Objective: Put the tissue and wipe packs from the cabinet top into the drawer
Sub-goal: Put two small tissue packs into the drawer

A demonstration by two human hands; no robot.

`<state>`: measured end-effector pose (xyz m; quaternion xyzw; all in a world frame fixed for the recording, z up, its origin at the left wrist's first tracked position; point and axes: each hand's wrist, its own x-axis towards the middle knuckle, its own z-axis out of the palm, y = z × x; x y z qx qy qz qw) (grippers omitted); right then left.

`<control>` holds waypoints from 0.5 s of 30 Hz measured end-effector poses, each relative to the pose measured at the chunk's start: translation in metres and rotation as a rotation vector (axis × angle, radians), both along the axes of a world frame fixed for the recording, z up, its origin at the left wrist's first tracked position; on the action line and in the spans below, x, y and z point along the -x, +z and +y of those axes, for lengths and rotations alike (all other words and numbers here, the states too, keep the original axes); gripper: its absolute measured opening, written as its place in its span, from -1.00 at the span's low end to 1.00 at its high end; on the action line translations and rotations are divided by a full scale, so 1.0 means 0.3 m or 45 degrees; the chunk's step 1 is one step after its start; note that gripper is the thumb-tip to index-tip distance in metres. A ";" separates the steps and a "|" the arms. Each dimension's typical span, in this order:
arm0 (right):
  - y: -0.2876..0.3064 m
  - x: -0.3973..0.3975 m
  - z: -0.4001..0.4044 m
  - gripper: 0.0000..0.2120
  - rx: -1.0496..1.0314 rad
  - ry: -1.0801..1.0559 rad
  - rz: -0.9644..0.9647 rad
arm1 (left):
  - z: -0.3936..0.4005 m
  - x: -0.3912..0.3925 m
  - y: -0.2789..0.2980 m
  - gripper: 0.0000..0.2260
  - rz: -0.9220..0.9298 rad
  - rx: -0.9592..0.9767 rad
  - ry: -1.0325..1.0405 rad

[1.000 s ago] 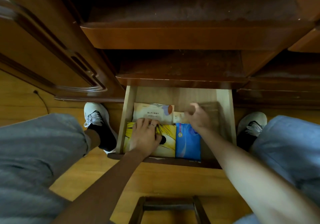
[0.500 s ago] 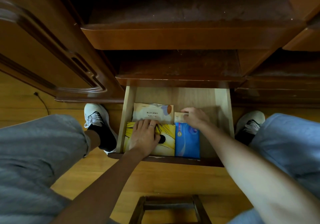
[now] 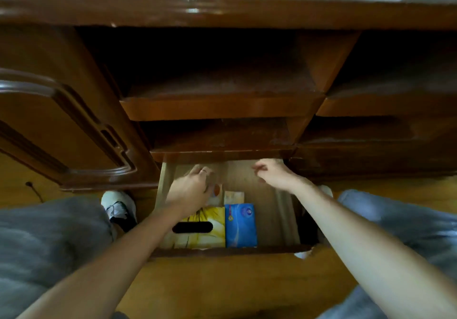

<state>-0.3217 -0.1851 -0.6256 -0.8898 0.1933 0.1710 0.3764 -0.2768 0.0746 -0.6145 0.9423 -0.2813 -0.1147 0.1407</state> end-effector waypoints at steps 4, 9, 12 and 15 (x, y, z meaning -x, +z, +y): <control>0.401 0.029 -0.015 -0.79 -0.022 0.006 -0.532 | -0.067 -0.055 0.412 -0.75 -0.586 0.359 -0.137; 0.862 0.032 -0.056 -0.83 0.573 0.066 -1.147 | -0.156 -0.150 0.897 -0.80 -1.002 0.607 -0.236; 1.035 -0.048 -0.121 -0.80 0.912 0.036 -1.332 | -0.218 -0.246 1.042 -0.78 -0.971 0.594 -0.138; 1.095 -0.134 -0.187 -0.64 0.998 0.050 -0.944 | -0.282 -0.358 1.096 -0.75 -0.877 0.487 -0.052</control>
